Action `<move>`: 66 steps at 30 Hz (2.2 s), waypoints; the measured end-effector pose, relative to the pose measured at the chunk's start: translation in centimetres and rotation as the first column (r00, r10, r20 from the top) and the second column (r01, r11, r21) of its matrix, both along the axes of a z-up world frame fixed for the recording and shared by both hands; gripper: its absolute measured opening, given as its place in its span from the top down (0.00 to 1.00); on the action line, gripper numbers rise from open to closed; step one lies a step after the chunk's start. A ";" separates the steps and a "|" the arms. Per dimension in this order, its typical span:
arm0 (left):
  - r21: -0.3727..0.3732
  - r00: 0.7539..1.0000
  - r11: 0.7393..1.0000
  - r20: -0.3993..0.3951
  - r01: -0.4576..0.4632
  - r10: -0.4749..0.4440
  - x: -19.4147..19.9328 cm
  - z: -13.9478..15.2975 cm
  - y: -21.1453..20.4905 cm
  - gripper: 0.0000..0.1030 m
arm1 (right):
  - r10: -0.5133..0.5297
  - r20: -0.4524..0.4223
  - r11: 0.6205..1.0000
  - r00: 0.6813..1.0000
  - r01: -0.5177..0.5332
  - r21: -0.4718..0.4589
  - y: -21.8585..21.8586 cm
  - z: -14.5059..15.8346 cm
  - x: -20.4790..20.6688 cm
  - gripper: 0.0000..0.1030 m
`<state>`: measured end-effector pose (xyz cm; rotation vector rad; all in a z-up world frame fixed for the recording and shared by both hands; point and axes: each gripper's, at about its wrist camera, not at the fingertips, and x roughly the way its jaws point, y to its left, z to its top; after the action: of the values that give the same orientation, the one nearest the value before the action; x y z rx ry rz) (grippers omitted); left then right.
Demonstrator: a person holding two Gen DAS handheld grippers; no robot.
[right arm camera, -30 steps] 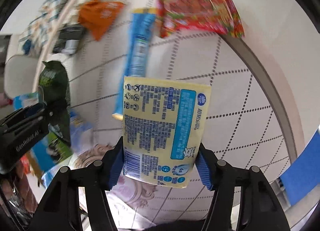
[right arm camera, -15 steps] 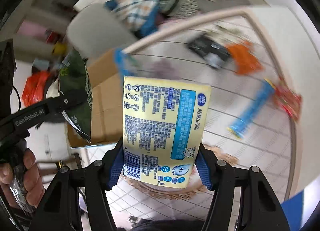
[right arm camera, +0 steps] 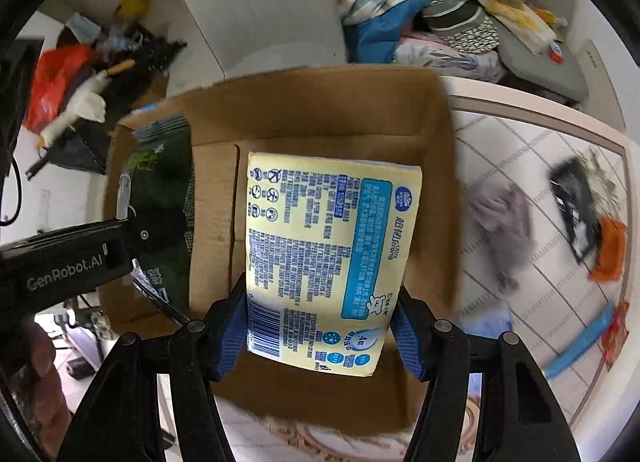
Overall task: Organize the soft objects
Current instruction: 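Carry both packs into the cardboard box and open both tools, then move both tools back over the remaining snacks on the table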
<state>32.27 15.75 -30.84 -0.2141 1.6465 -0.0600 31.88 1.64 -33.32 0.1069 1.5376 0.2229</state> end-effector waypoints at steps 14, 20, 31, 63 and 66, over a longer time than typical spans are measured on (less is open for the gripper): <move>-0.025 0.996 0.999 -0.082 0.022 -0.024 3.4 -3.9 0.5 0.65 | 0.018 -0.050 0.998 0.999 -0.020 -0.052 2.4 -6.5 4.4 0.30; -0.015 0.998 0.999 -0.048 0.039 -0.039 2.6 -2.6 1.0 0.55 | -0.004 -0.038 0.997 0.999 0.001 -0.072 1.8 -5.2 4.4 0.22; 0.029 0.999 0.999 0.045 0.028 -0.029 -2.3 0.5 2.5 0.04 | 0.021 0.026 0.992 0.999 -0.018 -0.125 2.3 -0.8 -0.1 0.00; 0.058 0.925 0.981 0.326 0.186 -0.195 -12.2 15.3 -10.6 0.04 | -0.217 0.206 0.975 0.954 0.222 -0.004 -13.4 13.9 -15.5 0.00; 0.028 0.935 0.973 0.270 0.230 -0.229 -10.9 14.0 -15.7 0.04 | -0.314 0.189 0.945 0.931 0.325 -0.029 -21.0 13.9 -16.7 0.00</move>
<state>21.39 0.05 -16.87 -0.0128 1.3902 -0.2603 15.19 -19.33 -19.39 0.2802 1.3208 -0.0719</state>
